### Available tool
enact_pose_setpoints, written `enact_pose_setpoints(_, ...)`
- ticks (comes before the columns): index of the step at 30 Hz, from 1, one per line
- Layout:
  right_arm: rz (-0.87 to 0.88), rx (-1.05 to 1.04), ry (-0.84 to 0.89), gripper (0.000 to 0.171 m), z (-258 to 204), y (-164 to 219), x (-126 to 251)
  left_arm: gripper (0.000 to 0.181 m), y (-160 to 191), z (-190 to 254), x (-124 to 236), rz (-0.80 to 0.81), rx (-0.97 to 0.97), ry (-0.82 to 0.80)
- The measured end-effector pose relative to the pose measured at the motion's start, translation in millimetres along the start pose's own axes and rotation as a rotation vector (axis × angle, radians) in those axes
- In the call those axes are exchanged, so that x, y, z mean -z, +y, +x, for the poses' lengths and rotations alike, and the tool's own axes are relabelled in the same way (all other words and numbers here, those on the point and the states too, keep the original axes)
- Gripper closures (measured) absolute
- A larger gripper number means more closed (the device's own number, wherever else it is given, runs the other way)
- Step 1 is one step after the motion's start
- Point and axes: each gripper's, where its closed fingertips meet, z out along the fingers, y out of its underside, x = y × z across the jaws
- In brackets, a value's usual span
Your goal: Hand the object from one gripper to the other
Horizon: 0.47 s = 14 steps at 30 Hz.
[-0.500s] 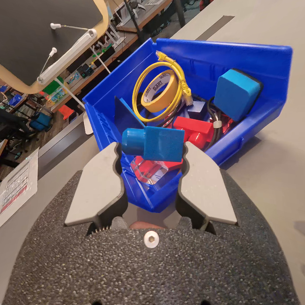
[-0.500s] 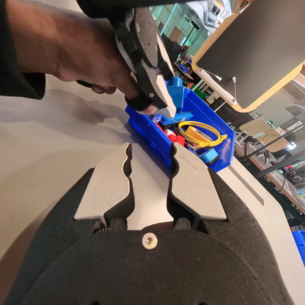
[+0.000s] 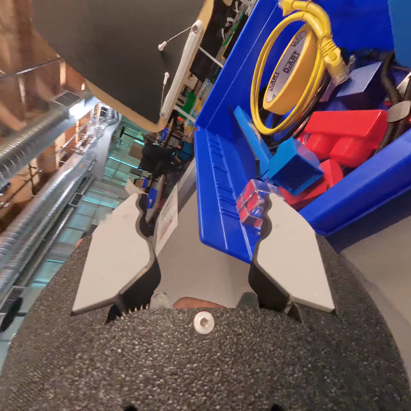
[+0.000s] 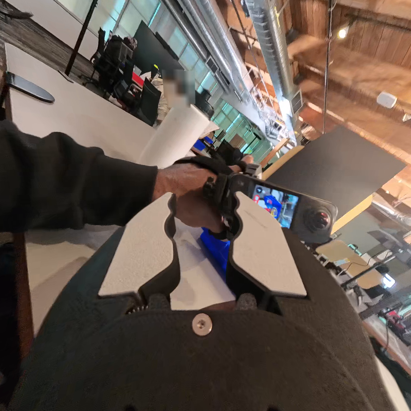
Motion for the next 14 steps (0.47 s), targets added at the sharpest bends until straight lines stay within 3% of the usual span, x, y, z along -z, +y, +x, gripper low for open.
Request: enact_pose_setpoints(14, -0.096, -0.147, -0.048, 0.119, 1, 19, -3, 0.076, 5, -9, -3, -0.056, -0.116, -0.132)
